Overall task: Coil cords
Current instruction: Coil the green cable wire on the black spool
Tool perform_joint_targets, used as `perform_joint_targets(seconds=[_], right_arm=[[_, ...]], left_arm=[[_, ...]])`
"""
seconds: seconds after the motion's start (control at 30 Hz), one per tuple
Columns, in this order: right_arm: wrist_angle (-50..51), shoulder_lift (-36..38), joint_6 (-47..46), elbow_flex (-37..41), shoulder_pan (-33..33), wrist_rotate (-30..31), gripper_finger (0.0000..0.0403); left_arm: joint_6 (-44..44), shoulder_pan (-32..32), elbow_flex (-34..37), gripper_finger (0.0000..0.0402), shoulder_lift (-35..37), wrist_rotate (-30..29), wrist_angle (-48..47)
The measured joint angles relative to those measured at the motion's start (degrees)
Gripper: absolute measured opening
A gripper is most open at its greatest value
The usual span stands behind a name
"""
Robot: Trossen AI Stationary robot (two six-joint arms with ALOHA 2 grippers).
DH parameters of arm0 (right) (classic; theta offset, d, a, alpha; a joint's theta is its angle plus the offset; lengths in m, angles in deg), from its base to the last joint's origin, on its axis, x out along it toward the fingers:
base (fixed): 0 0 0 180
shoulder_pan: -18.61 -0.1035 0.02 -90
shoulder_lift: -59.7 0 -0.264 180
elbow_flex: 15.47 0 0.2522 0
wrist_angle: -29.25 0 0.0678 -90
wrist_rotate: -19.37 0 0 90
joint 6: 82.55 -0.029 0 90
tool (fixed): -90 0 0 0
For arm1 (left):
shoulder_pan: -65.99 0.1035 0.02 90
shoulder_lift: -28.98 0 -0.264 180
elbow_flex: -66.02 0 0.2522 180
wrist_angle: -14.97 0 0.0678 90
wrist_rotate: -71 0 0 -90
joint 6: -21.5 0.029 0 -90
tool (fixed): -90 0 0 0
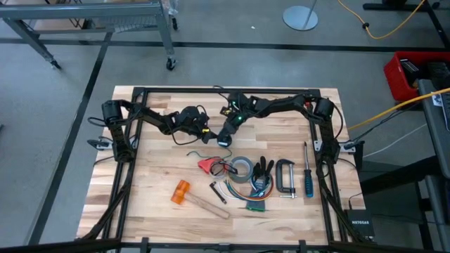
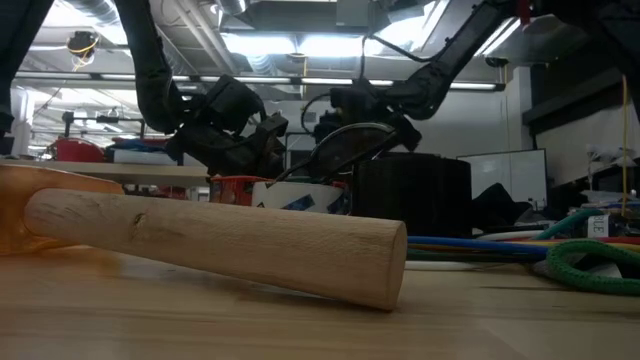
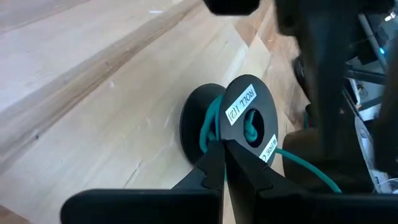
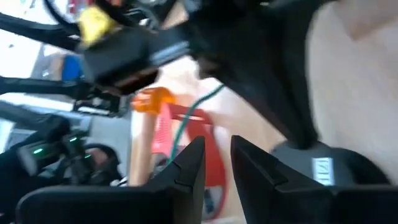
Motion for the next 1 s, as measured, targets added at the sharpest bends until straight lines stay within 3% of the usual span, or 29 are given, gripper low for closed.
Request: perform_joint_targets(seconds=[0.43,0.8,1.0], right_arm=[[4.44,0.00,-1.59,-9.93,5.09,-15.93,0.0081],[9.10,0.00,-0.76,-11.48,12.38,-16.12,0.0081],[19.29,0.00,7.15,-11.48,14.73,-7.51,0.0081]], left_arm=[[-1.51,2.86,0.15,0.0000,1.07,1.76,-1.09],[3.23,8.12,0.13,0.0001,10.39,2.25,-6.63],[8.08,9.52,0.13,0.0001,15.76,2.32,-13.50]])
